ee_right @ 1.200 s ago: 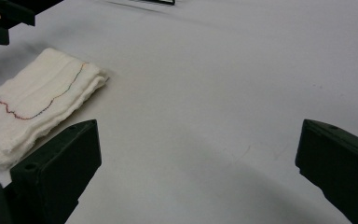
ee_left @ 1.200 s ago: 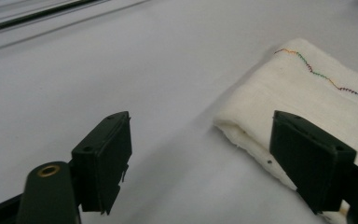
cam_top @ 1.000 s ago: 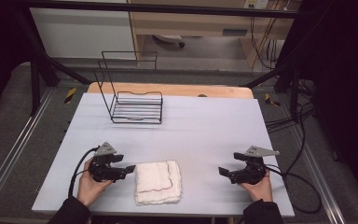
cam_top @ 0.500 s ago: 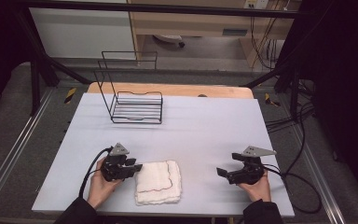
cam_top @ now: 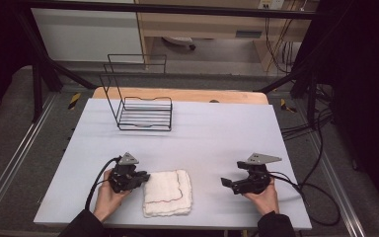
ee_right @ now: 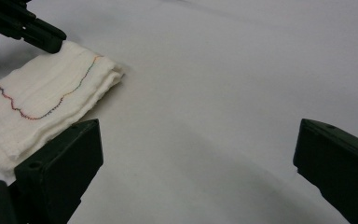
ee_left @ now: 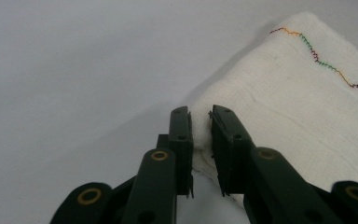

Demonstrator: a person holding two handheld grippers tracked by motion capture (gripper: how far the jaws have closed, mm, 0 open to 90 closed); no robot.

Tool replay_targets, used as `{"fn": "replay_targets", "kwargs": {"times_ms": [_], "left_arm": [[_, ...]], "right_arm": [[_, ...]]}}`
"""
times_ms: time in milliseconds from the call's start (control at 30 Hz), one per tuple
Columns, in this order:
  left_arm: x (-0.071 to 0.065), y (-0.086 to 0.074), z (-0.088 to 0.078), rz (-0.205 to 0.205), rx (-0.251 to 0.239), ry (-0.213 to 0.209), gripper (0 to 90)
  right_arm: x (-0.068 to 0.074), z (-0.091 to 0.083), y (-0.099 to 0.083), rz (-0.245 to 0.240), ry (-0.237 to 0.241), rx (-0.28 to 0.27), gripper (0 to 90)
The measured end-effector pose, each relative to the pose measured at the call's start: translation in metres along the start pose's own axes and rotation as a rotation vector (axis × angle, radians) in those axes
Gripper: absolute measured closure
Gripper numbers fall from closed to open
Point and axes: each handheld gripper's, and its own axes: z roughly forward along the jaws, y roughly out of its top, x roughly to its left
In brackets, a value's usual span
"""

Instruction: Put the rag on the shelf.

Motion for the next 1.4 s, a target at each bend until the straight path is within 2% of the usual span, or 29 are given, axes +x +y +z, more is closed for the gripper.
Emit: {"fn": "replay_targets", "kwargs": {"times_ms": [67,100,267,300,600,767,900,933,1000,1033,1100,1233,1333,1400], "left_arm": [[-0.001,0.0,0.0,-0.002,0.001,0.003,79.4],[-0.002,0.0,0.0,0.005,-0.001,0.006,80.7],[-0.001,0.0,0.0,0.019,-0.004,0.003,82.0],[-0.001,0.0,0.0,0.017,-0.004,0.002,82.1],[-0.001,-0.002,0.001,0.029,-0.013,0.0,81.1],[-0.003,-0.002,0.001,0.052,-0.01,0.013,81.0],[-0.004,-0.002,0.001,0.054,-0.011,0.018,81.1],[-0.004,-0.002,0.001,0.056,-0.011,0.02,81.1],[-0.005,-0.002,0.002,0.064,-0.012,0.025,81.2],[-0.005,-0.002,0.002,0.064,-0.012,0.025,81.2],[-0.005,-0.002,0.002,0.064,-0.013,0.027,81.3],[-0.006,-0.002,0.001,0.073,-0.013,0.035,81.8],[-0.006,-0.002,0.001,0.072,-0.013,0.036,82.1],[-0.006,-0.002,0.001,0.072,-0.014,0.036,82.4]], "right_arm": [[0.002,0.003,0.002,-0.003,0.007,0.001,1.9],[0.007,0.008,0.005,-0.008,0.025,-0.001,2.3],[0.021,0.021,0.016,-0.038,0.039,0.007,4.3],[0.023,0.024,0.018,-0.028,0.041,0.007,4.9],[0.041,0.047,0.031,-0.05,0.035,0.035,11.1],[0.055,0.07,0.042,-0.071,0.064,0.065,18.5],[0.062,0.086,0.046,-0.083,0.067,0.099,24.5],[0.062,0.086,0.046,-0.083,0.067,0.099,24.5],[0.062,0.095,0.045,-0.05,0.088,0.111,31.1],[0.062,0.095,0.045,-0.05,0.088,0.111,31.1],[0.06,0.099,0.043,-0.062,0.08,0.12,37.8],[0.06,0.105,0.042,-0.058,0.105,0.118,45.7],[0.06,0.107,0.04,-0.06,0.105,0.137,48.0],[0.06,0.109,0.038,-0.067,0.115,0.15,55.3]]}}
